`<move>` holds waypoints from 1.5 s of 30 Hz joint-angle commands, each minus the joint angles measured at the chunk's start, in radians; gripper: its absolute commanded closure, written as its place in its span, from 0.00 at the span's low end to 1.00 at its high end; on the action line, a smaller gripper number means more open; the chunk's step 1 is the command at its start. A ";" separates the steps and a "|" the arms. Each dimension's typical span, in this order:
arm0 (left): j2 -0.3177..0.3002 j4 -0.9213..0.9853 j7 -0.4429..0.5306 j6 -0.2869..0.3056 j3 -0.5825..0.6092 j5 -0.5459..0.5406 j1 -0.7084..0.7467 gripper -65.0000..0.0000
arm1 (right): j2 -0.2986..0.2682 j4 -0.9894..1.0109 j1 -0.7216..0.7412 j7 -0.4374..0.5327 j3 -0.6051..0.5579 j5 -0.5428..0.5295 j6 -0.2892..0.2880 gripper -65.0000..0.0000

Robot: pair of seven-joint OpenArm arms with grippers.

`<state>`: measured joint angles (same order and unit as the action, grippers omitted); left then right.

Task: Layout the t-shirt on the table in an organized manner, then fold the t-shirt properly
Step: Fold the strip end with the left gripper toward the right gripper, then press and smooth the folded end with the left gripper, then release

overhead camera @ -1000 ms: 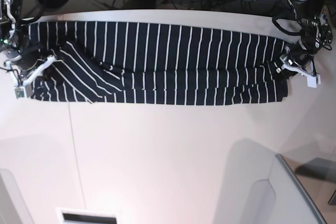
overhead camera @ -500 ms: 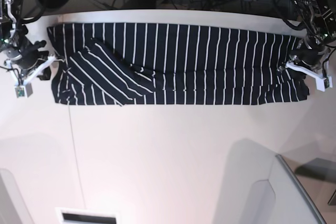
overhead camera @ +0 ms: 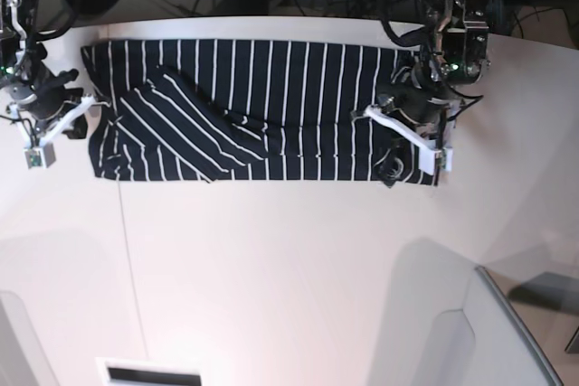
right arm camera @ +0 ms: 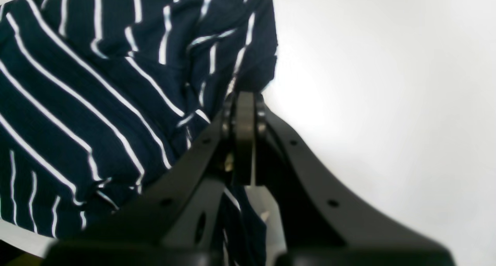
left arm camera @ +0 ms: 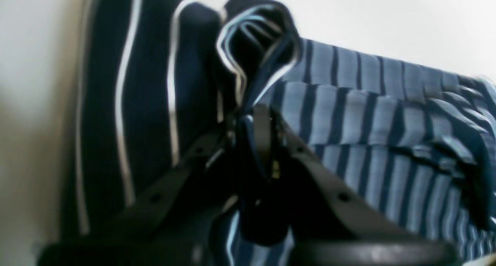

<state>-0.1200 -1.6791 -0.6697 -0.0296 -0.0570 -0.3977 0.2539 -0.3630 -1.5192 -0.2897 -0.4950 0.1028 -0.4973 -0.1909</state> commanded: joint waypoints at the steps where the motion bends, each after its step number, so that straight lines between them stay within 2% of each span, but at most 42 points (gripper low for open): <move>1: -0.004 -0.014 0.023 -0.002 0.012 -0.007 -0.015 1.00 | -0.015 -0.017 0.001 0.014 0.005 -0.007 -0.002 1.00; 4: 0.033 0.017 0.020 -0.010 0.052 -0.007 -0.038 1.00 | -0.015 -0.017 -0.001 0.014 0.005 -0.007 -0.002 1.00; 5: 0.038 0.033 0.023 -0.033 0.062 -0.007 -0.048 1.00 | -0.015 -0.017 -0.001 0.014 0.005 -0.007 -0.002 1.00; 8: 0.041 0.072 0.023 -0.082 0.122 -0.007 -0.074 1.00 | -0.015 -0.017 -0.001 0.014 0.005 -0.007 -0.002 1.00; 11: 0.039 0.076 0.024 -0.083 0.190 -0.007 -0.083 1.00 | -0.015 -0.017 -0.001 0.014 0.005 -0.007 -0.002 1.00; 16: 0.041 0.079 0.024 -0.115 0.236 -0.007 -0.100 1.00 | -0.015 -0.017 -0.001 0.014 0.007 -0.007 -0.002 1.00; 22: 0.044 0.116 0.024 -0.117 0.282 -0.008 -0.140 1.00 | -0.015 -0.017 0.001 0.014 0.007 -0.007 -0.002 1.00; 26: 0.075 0.132 0.024 -0.117 0.282 -0.007 -0.140 1.00 | -0.015 -0.017 0.002 0.014 0.007 -0.007 -0.002 1.00; 32: 0.072 0.129 0.024 -0.117 0.325 -0.007 -0.140 1.00 | -0.015 -0.017 0.004 0.014 0.007 -0.007 -0.002 1.00; 45: 0.073 0.126 0.024 -0.117 0.322 -0.007 -0.141 1.00 | -0.015 -0.017 0.005 0.014 0.007 -0.007 -0.002 1.00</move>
<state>-0.0528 -1.5314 -0.6628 -0.1539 0.2653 -0.3965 0.1226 -0.3630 -1.5192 -0.2939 -0.4999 0.1028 -0.4969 -0.1905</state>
